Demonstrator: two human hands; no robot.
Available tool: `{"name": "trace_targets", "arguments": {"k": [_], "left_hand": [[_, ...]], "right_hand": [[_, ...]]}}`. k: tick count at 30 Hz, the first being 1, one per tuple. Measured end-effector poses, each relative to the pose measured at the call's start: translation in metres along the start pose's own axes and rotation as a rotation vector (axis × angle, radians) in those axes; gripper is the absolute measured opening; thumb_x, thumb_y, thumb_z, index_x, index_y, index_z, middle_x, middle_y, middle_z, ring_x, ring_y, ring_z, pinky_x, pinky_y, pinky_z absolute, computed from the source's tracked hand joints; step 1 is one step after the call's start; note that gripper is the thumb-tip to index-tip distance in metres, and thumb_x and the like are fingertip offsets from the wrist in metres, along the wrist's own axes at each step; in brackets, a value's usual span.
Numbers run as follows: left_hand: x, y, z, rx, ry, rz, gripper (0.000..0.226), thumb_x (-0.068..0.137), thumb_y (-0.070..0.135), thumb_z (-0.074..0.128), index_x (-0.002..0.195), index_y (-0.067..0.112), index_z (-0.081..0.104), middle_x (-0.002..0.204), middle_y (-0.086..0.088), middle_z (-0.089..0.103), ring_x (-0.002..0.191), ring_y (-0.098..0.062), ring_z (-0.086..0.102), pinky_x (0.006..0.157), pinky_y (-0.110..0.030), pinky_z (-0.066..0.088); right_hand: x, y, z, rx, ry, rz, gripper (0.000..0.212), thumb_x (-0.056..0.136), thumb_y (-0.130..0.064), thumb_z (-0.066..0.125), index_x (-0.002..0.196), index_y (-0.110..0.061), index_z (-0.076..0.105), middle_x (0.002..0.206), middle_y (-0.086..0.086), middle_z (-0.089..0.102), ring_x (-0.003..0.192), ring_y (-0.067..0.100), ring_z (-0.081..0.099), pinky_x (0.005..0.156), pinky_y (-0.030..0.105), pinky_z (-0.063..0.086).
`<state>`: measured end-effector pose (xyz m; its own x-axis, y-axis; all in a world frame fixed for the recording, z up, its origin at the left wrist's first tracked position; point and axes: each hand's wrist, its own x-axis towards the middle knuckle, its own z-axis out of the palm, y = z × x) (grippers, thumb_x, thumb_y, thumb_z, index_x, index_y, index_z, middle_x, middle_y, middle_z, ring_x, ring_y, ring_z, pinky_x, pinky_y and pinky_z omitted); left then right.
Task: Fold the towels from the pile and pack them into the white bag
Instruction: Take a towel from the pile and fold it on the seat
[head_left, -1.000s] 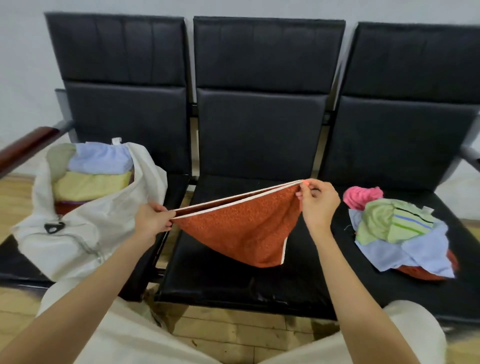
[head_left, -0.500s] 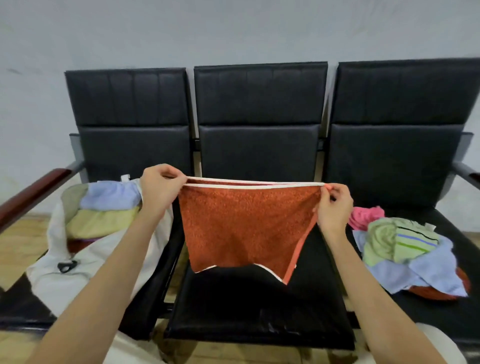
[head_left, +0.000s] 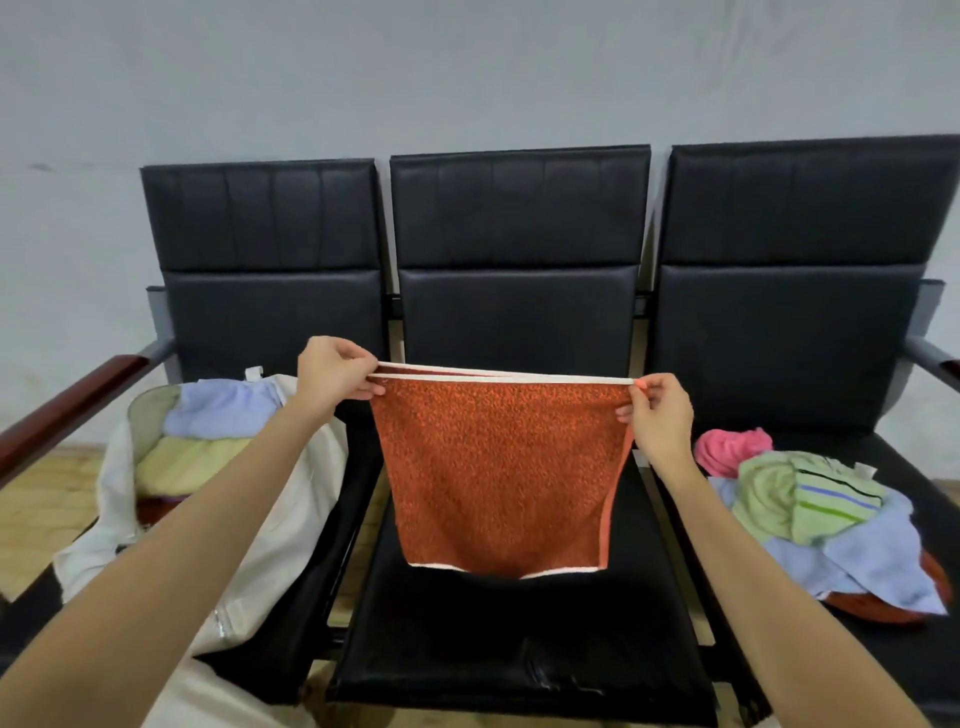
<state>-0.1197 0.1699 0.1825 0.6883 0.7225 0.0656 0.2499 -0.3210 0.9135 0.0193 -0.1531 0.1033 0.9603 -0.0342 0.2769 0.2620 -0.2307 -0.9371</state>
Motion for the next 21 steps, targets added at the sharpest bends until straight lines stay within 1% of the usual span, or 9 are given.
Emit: {"name": "trace_targets", "arguments": {"k": [2, 4, 6, 8, 10, 13, 17, 19, 21], "left_hand": [[0.013, 0.006, 0.007, 0.033, -0.026, 0.037, 0.015, 0.090, 0.001, 0.053, 0.080, 0.002, 0.063, 0.082, -0.023, 0.069, 0.049, -0.015, 0.068, 0.055, -0.026, 0.059], [0.026, 0.014, 0.013, 0.069, -0.015, 0.111, 0.014, 0.091, 0.001, 0.052, 0.082, 0.002, 0.063, 0.088, -0.023, 0.068, 0.054, -0.016, 0.068, 0.059, -0.028, 0.060], [0.037, 0.022, 0.017, 0.113, 0.012, 0.205, 0.017, 0.089, -0.002, 0.050, 0.085, 0.004, 0.065, 0.090, -0.021, 0.069, 0.069, -0.023, 0.070, 0.070, -0.036, 0.061], [0.045, 0.027, 0.018, 0.143, 0.050, 0.289, 0.023, 0.086, -0.003, 0.048, 0.083, 0.010, 0.067, 0.090, -0.014, 0.071, 0.082, -0.027, 0.069, 0.082, -0.042, 0.057], [0.047, 0.029, 0.020, 0.147, 0.062, 0.358, 0.027, 0.084, -0.003, 0.046, 0.082, 0.013, 0.068, 0.090, -0.008, 0.071, 0.087, -0.024, 0.068, 0.088, -0.041, 0.055], [0.037, 0.020, 0.024, 0.133, 0.047, 0.398, 0.028, 0.084, -0.004, 0.046, 0.083, 0.014, 0.068, 0.087, -0.002, 0.069, 0.087, -0.020, 0.067, 0.087, -0.035, 0.054], [0.020, -0.026, 0.031, 0.153, -0.026, 0.318, 0.027, 0.084, -0.005, 0.049, 0.084, 0.015, 0.068, 0.079, 0.007, 0.065, 0.084, -0.017, 0.066, 0.083, -0.029, 0.054], [0.007, -0.062, 0.034, 0.208, -0.091, 0.258, 0.025, 0.085, -0.004, 0.051, 0.085, 0.013, 0.069, 0.080, 0.002, 0.066, 0.081, -0.015, 0.065, 0.081, -0.028, 0.053], [-0.010, -0.100, 0.037, 0.310, -0.181, 0.227, 0.024, 0.083, -0.006, 0.052, 0.082, 0.012, 0.069, 0.081, -0.003, 0.067, 0.075, -0.011, 0.062, 0.074, -0.024, 0.048]], "right_hand": [[0.014, 0.006, 0.003, -0.011, -0.090, 0.007, 0.023, 0.097, -0.002, 0.045, 0.084, -0.020, 0.048, 0.085, 0.012, 0.063, 0.060, 0.002, 0.066, 0.065, 0.016, 0.056], [0.027, 0.004, 0.004, -0.027, -0.129, -0.009, 0.028, 0.097, 0.001, 0.043, 0.083, -0.023, 0.046, 0.095, 0.014, 0.062, 0.074, 0.008, 0.068, 0.072, 0.020, 0.057], [0.040, -0.003, 0.002, -0.042, -0.124, -0.045, 0.031, 0.095, 0.003, 0.045, 0.083, -0.026, 0.047, 0.100, 0.011, 0.062, 0.088, 0.018, 0.067, 0.081, 0.029, 0.057], [0.052, -0.010, -0.001, -0.057, -0.098, -0.096, 0.033, 0.092, 0.005, 0.047, 0.084, -0.026, 0.049, 0.104, 0.008, 0.064, 0.098, 0.021, 0.065, 0.090, 0.039, 0.054], [0.057, -0.014, -0.005, -0.032, -0.086, -0.112, 0.025, 0.092, 0.006, 0.048, 0.090, -0.018, 0.050, 0.108, 0.007, 0.064, 0.101, 0.018, 0.063, 0.093, 0.039, 0.052], [0.053, -0.010, -0.010, -0.007, -0.067, -0.126, 0.017, 0.091, 0.006, 0.050, 0.096, -0.011, 0.050, 0.110, 0.009, 0.065, 0.103, 0.017, 0.063, 0.092, 0.036, 0.053], [0.023, 0.022, -0.014, -0.028, -0.098, -0.100, 0.019, 0.091, 0.007, 0.049, 0.094, -0.012, 0.051, 0.110, 0.011, 0.065, 0.099, 0.017, 0.065, 0.090, 0.035, 0.053], [-0.001, 0.049, -0.016, -0.074, -0.143, -0.073, 0.028, 0.091, 0.008, 0.048, 0.089, -0.019, 0.051, 0.106, 0.011, 0.065, 0.093, 0.012, 0.065, 0.088, 0.034, 0.053], [-0.026, 0.080, -0.018, -0.166, -0.208, -0.051, 0.045, 0.087, 0.012, 0.049, 0.083, -0.033, 0.051, 0.097, 0.010, 0.064, 0.086, 0.008, 0.065, 0.084, 0.037, 0.054]]}}
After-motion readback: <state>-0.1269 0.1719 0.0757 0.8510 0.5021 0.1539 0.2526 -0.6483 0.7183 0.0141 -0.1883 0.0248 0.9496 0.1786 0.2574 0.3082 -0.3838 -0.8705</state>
